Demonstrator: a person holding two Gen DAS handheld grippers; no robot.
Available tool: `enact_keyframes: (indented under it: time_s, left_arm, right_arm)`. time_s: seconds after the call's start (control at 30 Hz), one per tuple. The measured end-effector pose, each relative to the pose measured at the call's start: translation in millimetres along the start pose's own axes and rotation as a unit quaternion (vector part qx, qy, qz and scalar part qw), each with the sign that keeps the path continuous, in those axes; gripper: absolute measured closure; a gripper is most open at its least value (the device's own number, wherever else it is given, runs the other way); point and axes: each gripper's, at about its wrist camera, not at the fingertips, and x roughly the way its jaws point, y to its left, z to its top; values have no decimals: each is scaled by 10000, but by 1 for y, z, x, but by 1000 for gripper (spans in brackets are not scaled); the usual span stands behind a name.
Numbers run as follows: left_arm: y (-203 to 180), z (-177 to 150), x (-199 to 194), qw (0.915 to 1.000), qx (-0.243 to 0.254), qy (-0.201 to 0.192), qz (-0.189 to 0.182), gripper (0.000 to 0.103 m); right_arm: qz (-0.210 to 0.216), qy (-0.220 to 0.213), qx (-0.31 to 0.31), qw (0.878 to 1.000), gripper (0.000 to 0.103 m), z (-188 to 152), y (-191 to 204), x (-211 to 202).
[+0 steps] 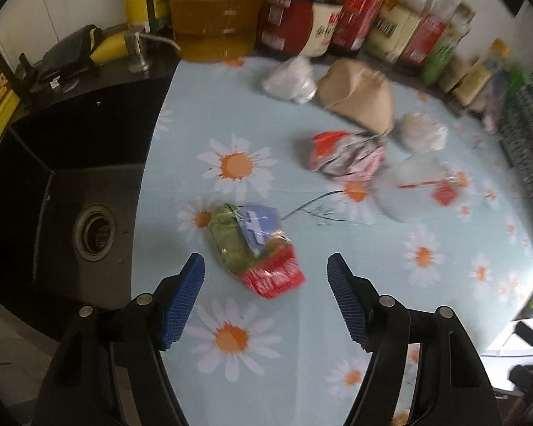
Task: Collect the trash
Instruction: 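Move the left tool to the green snack wrapper and grasp it, then lift the green snack wrapper with the left tool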
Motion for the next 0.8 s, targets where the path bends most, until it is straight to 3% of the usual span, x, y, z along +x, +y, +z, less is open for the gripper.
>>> enact_keyframes:
  time_s: [0.27,0.37,0.8]
  left_arm:
    - [9,8,16,9996,-158,51,216,36]
    - [6,8,20,9996,-57,89,266,50]
    - [-1,9,12,9998,-69,-19,199,66]
  right_arm:
    - [61,-11,141,9999,23,9,-13,4]
    - [80,-7,120,9999,23,12,-15,4]
    - [270,49,-148,9995,23,34,-20,13]
